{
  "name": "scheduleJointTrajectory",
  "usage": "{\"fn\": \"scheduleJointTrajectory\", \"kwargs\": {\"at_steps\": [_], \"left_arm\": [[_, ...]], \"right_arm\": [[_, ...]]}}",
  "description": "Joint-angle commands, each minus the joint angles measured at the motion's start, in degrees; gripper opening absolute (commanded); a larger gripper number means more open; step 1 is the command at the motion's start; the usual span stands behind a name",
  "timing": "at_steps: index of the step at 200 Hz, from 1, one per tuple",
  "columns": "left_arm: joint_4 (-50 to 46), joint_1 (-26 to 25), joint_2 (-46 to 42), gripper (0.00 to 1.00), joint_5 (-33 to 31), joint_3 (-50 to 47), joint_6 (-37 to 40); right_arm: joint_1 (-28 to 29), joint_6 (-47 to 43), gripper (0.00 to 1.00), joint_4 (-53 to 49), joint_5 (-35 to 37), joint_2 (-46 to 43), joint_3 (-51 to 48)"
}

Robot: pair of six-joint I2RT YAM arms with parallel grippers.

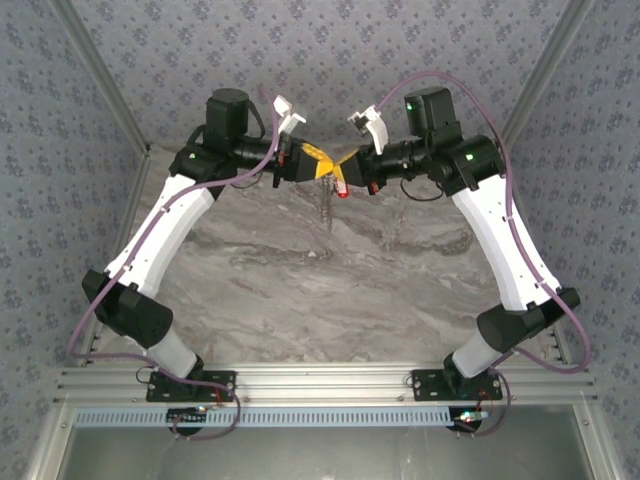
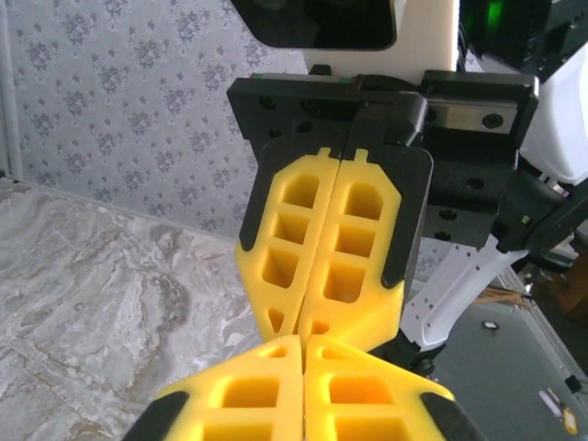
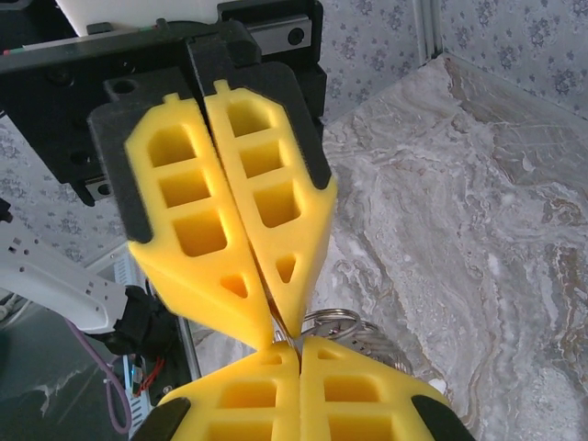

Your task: Put the keys on the keyring

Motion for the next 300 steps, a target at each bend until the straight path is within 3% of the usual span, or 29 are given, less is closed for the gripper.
{"fn": "scheduleJointTrajectory", "kwargs": {"at_steps": [1, 74, 121, 159, 201, 238, 271, 300], "left_arm": [[-1.5, -1.3, 0.5, 0.01, 5.0, 2.5, 0.4], [-8.0, -1.5, 1.9, 0.04, 6.1, 5.7, 3.0], [-8.4, -1.7, 1.7, 0.00, 6.0, 5.7, 4.4], [-7.1, -1.7, 1.6, 0.00, 0.3, 7.0, 3.2], [4.0, -2.3, -0.8, 0.00, -6.2, 3.5, -2.3], [12.2, -2.5, -3.1, 0.00, -9.6, 0.3, -5.7], [14.7, -2.5, -3.8, 0.00, -11.4, 0.4, -6.9], [16.5, -2.5, -4.3, 0.00, -12.9, 0.4, -7.5]], "right_arm": [[0.0, 1.9, 0.00, 3.0, -3.0, -0.8, 0.0], [-1.7, 5.5, 0.00, 8.1, -5.7, -1.2, -1.7], [-1.9, 6.1, 0.00, 8.7, -6.0, -1.1, -1.9], [-2.3, 7.5, 0.00, 10.6, -6.4, -1.5, -2.8], [-3.5, 11.8, 0.00, 16.5, -7.2, -2.5, -5.1], [-6.4, 18.6, 0.23, 25.6, -9.9, -4.4, -9.0], [-9.3, 26.7, 0.34, 36.1, -12.5, -6.7, -15.0], [-9.9, 28.7, 0.43, 38.7, -12.3, -7.6, -17.3]]}}
